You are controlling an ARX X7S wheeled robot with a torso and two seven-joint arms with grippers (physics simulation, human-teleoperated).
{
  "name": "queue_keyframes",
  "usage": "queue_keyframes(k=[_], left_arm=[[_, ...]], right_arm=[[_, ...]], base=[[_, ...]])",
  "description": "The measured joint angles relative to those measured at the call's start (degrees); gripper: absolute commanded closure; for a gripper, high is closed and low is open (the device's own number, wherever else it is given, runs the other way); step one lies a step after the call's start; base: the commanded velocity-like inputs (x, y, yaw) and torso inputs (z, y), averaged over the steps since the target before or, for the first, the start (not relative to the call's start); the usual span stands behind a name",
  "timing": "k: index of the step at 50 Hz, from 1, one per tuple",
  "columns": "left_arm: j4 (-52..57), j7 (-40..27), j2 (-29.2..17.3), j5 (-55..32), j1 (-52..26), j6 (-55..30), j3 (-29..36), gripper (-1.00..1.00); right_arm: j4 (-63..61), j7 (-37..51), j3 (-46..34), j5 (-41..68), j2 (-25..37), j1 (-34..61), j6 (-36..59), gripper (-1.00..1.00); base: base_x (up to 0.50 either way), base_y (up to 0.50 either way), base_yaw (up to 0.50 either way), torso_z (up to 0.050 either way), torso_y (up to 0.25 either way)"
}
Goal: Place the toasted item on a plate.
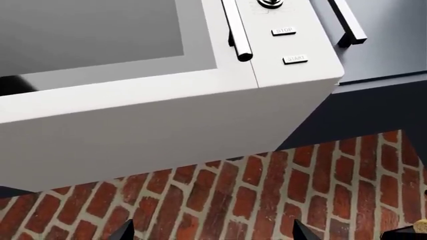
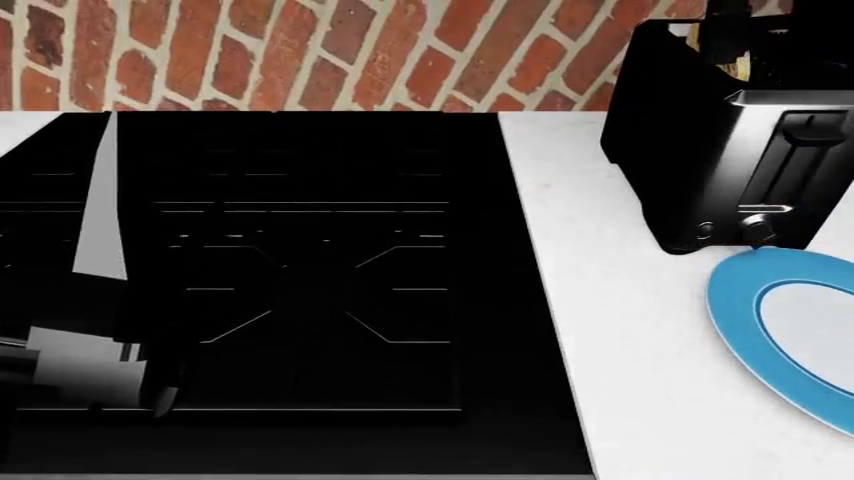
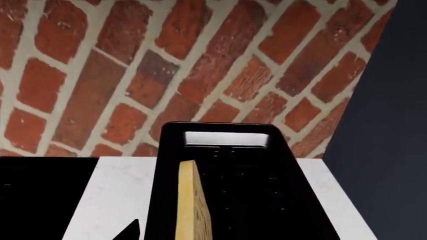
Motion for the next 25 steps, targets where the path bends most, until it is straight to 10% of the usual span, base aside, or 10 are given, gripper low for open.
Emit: queue_keyframes(k=[25], left_arm=[[-0.3,0.2,-0.6,0.6,1.5,0.2,-0.6,-1.0]], right_arm=[[8.3,-3.9,-1.8,-2.8,-4.7,0.6,-3.2,-1.0]], base=[[0.0,0.0,0.0,0.0,0.0]])
